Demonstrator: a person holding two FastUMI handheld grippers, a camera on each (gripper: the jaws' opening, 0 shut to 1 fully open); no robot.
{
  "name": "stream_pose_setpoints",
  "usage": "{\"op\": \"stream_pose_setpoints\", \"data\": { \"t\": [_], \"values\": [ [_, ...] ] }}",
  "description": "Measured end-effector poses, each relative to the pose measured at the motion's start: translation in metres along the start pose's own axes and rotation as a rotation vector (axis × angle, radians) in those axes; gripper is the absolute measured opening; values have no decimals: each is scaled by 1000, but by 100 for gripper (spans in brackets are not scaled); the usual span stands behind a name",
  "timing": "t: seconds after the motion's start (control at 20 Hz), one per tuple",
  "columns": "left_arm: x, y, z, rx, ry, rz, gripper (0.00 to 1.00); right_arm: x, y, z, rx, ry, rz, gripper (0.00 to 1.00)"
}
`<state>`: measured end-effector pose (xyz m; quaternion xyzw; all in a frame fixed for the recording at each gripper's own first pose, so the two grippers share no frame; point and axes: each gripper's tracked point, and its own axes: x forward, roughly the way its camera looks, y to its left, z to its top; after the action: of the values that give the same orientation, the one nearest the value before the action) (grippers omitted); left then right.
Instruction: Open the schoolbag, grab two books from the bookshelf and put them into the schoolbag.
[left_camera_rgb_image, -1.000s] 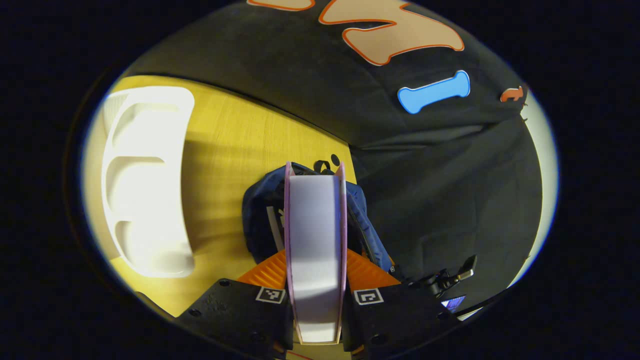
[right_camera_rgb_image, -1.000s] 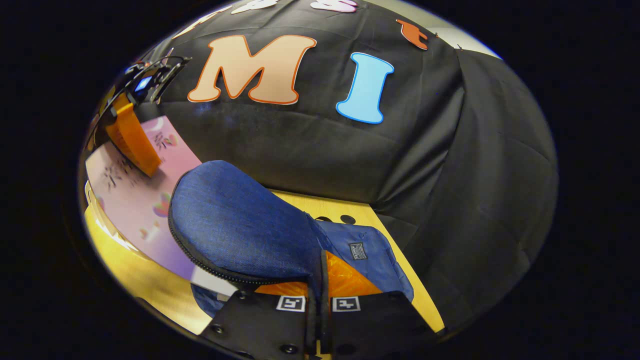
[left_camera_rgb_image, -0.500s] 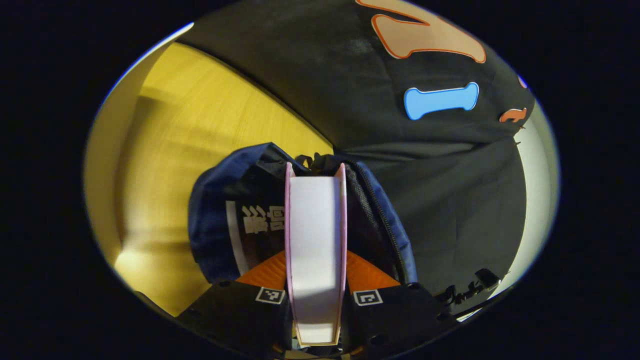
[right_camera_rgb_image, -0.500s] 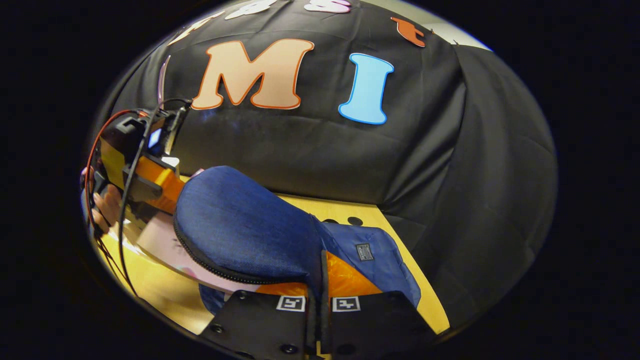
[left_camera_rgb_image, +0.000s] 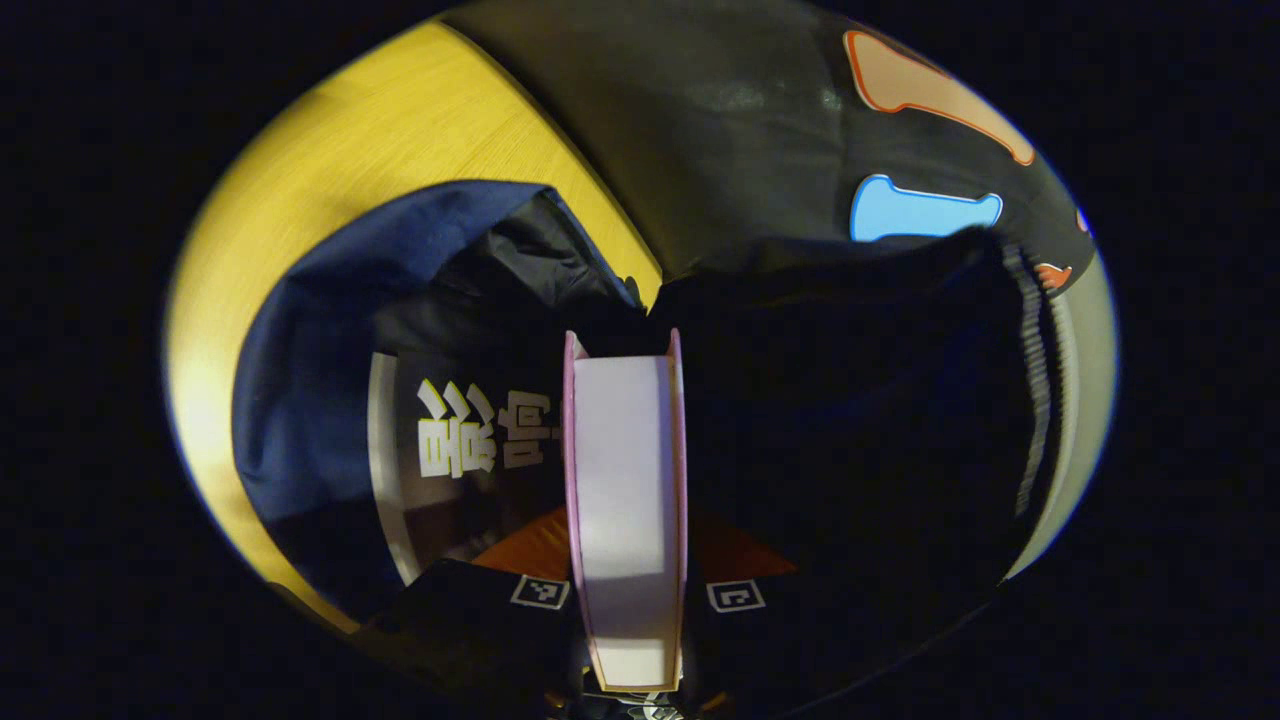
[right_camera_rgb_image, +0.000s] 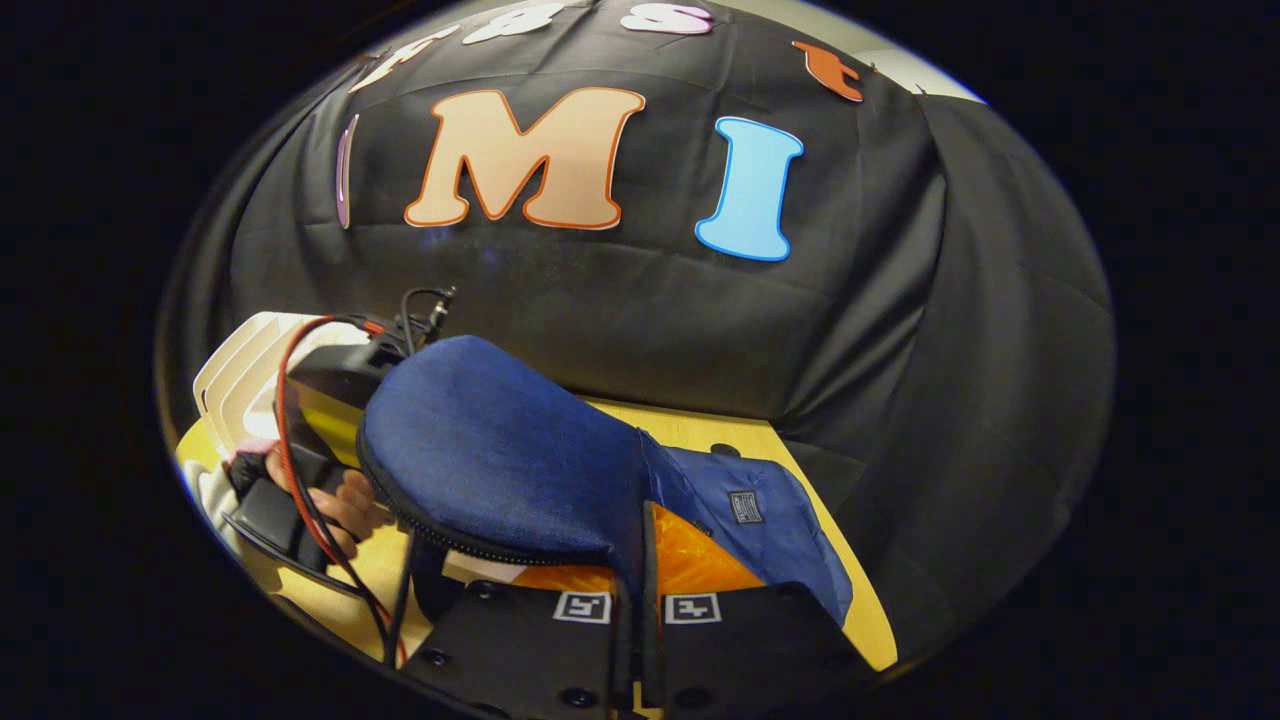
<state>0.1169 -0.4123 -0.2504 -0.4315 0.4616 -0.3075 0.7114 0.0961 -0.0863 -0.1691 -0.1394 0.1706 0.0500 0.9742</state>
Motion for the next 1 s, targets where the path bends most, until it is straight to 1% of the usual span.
{"op": "stream_pose_setpoints", "data": {
  "t": [0.1,0.15,0.2,0.25,0.3,0.35,0.4,0.45,0.5,0.55,0.6,0.65,0.7,0.75,0.8,0.85,0.9,1.0],
  "values": [
    [14,2,-5,-13,8,1,38,2,2,-2,-6,6,4,7],
    [17,5,-7,-13,11,14,35,3,1,-2,-7,7,2,6],
    [19,11,-8,2,16,34,36,3,0,-3,-1,11,2,6],
    [18,13,-10,16,19,47,41,4,0,-4,10,13,3,6],
    [15,19,-10,36,24,84,47,4,-1,-4,21,17,4,4],
    [14,21,-11,52,37,91,47,4,-1,-5,35,23,14,5],
    [7,19,-12,69,36,104,59,5,-1,-5,46,24,15,6],
    [1,18,-12,101,32,114,64,5,-1,-4,53,22,20,8],
    [-9,22,-11,139,26,137,68,5,-1,-6,65,29,25,9],
    [-18,24,-11,171,22,159,74,6,-1,-8,74,27,23,10],
    [-30,25,-12,200,24,177,83,6,-1,-6,83,26,24,12],
    [-40,27,-13,223,22,194,82,6,-1,-8,89,29,23,14],
    [-52,27,-12,243,8,215,86,6,-1,-9,89,33,22,14],
    [-64,29,-11,266,-7,240,99,6,1,-11,87,36,31,12],
    [-76,33,-11,286,-28,266,93,6,1,-12,80,38,31,19],
    [-89,34,-14,308,-39,289,94,6,2,-13,73,38,33,19],
    [-101,33,-17,328,-49,308,93,6,4,-15,70,43,36,15],
    [-125,33,-24,364,-66,344,94,4,14,-21,63,60,41,13]
  ]
}}
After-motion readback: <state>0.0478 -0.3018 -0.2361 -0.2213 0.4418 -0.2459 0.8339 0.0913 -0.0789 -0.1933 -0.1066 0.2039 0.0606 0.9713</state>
